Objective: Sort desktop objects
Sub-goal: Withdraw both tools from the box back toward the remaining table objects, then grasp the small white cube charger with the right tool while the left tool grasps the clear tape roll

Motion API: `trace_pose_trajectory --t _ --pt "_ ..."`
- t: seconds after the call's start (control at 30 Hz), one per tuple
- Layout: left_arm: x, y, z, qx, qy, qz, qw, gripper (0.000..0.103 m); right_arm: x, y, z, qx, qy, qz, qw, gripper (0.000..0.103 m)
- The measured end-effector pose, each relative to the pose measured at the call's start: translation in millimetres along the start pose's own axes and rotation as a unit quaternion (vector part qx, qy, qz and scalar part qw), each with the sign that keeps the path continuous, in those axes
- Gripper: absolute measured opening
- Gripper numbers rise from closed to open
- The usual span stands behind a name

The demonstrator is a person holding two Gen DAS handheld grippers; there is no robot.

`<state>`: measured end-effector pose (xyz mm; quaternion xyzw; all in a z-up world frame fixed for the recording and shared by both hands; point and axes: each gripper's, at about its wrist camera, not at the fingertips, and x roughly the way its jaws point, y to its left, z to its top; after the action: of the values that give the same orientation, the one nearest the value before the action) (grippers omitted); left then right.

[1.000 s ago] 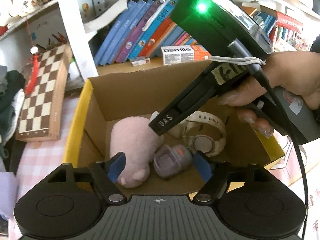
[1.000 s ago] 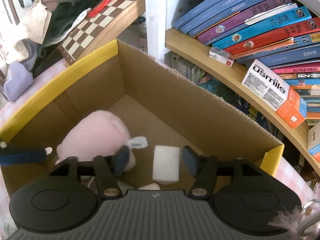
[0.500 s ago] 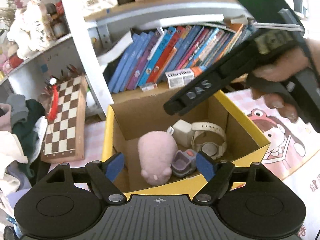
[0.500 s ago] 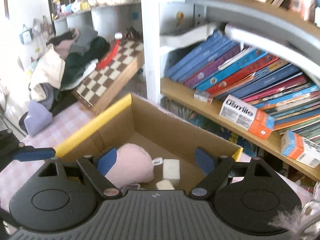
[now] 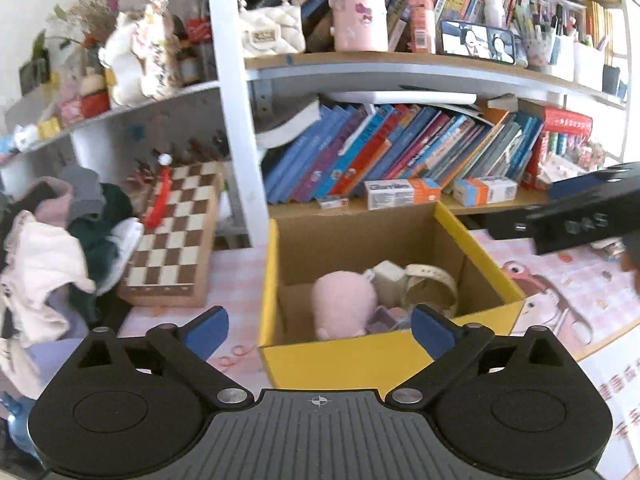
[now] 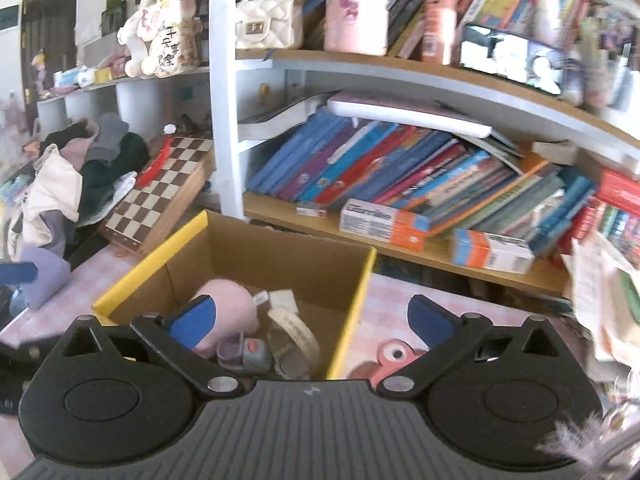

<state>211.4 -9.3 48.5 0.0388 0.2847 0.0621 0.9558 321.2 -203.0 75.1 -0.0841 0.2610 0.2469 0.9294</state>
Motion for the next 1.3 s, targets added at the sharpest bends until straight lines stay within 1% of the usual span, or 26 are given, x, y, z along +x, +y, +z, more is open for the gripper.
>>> trace_pose_trajectory --t 0.1,0.17,0.33,0.5,0.67,0.87,1.07,1.3 --pt "-7.6 0.4 -11.4 0.015 0.002 0.014 0.9998 0.1 -17.7 6.9 -19.3 0.006 -0.004 -0.017 1.0 0.103" --pt "-12.7 1.2 -19.8 0.017 0.007 0.017 0.9997 0.1 -27.6 13.5 -33.9 0.015 -0.001 -0.023 1.0 0.103" --pt "-27.1 5.7 -41.8 0.013 0.018 0.008 0.9997 0.1 -48.4 32.8 -70.8 0.02 0.01 -0.04 0.999 0.103" --pt "-42.0 10.7 -61.4 0.026 0.028 0.006 0.9993 0.1 -62.5 52.3 -98.6 0.029 0.032 -0.05 0.998 0.103" --pt "-52.8 17.2 -78.5 0.029 0.038 0.003 0.9988 0.1 -76.4 69.2 -118.7 0.042 0.048 -0.057 0.996 0.103" --pt "-58.7 21.3 -93.7 0.027 0.051 -0.008 0.9983 0.1 -89.1 81.6 -138.3 0.066 0.068 -0.064 0.993 0.103" --pt "-61.0 20.5 -108.3 0.027 0.068 -0.023 0.9971 0.101 -95.9 92.2 -155.8 0.075 0.087 -0.072 0.991 0.103" --pt "-60.1 13.8 -125.3 0.032 0.094 -0.044 0.9941 0.101 -92.8 105.2 -172.8 0.067 0.137 -0.069 0.986 0.103"
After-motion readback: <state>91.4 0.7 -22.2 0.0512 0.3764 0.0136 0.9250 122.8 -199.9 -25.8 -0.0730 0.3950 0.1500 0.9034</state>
